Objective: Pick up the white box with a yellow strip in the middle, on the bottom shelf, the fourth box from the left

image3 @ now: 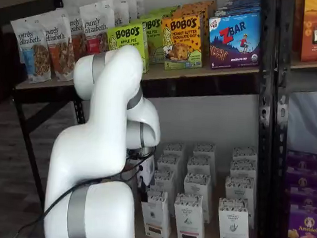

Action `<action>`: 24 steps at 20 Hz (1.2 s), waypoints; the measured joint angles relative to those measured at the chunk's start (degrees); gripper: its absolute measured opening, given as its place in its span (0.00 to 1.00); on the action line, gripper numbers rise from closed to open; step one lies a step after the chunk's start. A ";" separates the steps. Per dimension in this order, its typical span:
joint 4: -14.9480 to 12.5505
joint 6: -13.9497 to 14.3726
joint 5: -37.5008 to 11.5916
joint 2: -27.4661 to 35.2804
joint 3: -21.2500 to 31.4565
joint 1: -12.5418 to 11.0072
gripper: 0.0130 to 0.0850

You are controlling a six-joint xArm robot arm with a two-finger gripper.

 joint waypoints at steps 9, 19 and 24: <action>-1.43 0.27 1.03 3.25 -4.47 -1.00 1.00; -2.86 0.98 1.95 9.35 -11.99 -1.53 1.00; -4.70 2.40 3.58 12.38 -16.06 -1.65 1.00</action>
